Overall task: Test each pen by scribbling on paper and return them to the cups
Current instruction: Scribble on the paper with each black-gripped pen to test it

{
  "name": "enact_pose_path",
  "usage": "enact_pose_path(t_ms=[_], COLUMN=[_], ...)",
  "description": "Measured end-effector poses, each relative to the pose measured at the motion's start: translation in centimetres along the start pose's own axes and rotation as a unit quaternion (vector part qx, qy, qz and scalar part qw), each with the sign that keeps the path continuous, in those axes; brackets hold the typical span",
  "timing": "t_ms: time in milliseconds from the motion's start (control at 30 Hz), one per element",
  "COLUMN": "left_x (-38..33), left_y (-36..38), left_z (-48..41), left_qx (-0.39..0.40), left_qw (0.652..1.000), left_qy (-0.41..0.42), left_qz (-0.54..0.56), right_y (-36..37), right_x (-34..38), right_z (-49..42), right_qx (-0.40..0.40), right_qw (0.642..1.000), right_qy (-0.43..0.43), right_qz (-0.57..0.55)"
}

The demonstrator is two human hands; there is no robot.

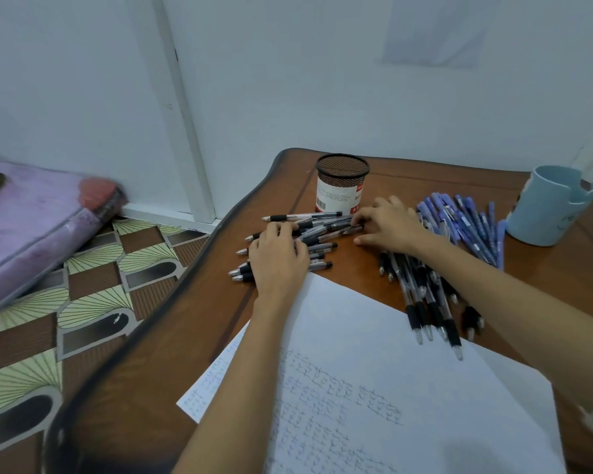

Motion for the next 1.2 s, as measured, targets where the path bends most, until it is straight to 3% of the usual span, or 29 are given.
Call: enact_pose_path(t_ms=[200, 233, 300, 333, 400, 500, 533, 600, 667, 800, 967, 1200], left_x=[0.0, 0.0, -0.1, -0.1, 0.0, 0.0, 0.0, 0.1, 0.1, 0.3, 0.2, 0.0], left_y=[0.0, 0.0, -0.1, -0.2, -0.2, -0.1, 0.0, 0.0, 0.2, 0.3, 0.2, 0.1], left_z=[0.0, 0.1, 0.1, 0.1, 0.0, 0.0, -0.1, -0.1, -0.2, -0.2, -0.2, -0.1], left_qx=[-0.006, -0.007, -0.011, -0.013, -0.016, -0.013, -0.012, -0.012, -0.011, -0.013, -0.010, -0.010], left_qw=[1.000, 1.000, 1.000, 1.000, 1.000, 1.000, 1.000, 1.000, 1.000, 1.000, 1.000, 1.000], left_qy=[0.000, 0.001, 0.003, 0.003, 0.001, -0.001, -0.001, 0.000, 0.000, 0.002, 0.002, 0.008], left_qz=[0.009, 0.013, 0.015, 0.015, 0.015, 0.017, 0.017, 0.017, 0.017, 0.010, 0.003, 0.003], right_y=[-0.4, -0.7, -2.1, -3.0, -4.7, -5.0, -4.9, -4.1, -2.9, -0.8, 1.0, 4.2], right_x=[-0.3, -0.5, -1.3, -1.9, -3.5, -3.6, -3.1, -1.8, -0.1, 1.9, 1.5, 0.7], right_z=[-0.5, -0.2, 1.0, 2.0, 4.3, 7.1, 7.9, 9.7, 11.6, 14.5, 16.4, 18.2], right_qx=[-0.010, -0.010, -0.011, -0.026, -0.086, -0.107, -0.112, -0.119, -0.108, -0.070, -0.061, 0.033], right_qw=[0.999, 0.999, 0.981, 0.946, 0.841, 0.629, 0.557, 0.446, 0.379, 0.352, 0.362, 0.250], right_qy=[-0.008, -0.028, -0.069, -0.083, -0.096, -0.124, -0.129, -0.116, -0.106, -0.097, -0.070, -0.089], right_qz=[0.044, 0.011, -0.182, -0.313, -0.526, -0.760, -0.812, -0.880, -0.913, -0.928, -0.928, -0.964])
Point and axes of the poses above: each hand's wrist, its own z-axis away from the middle knuckle, its own y-axis out of the palm, x = y × z, the point moved 8 cm from there along -z, towards the middle knuckle, and after that the axes turned 12 degrees about x, right-handed, at the moved point
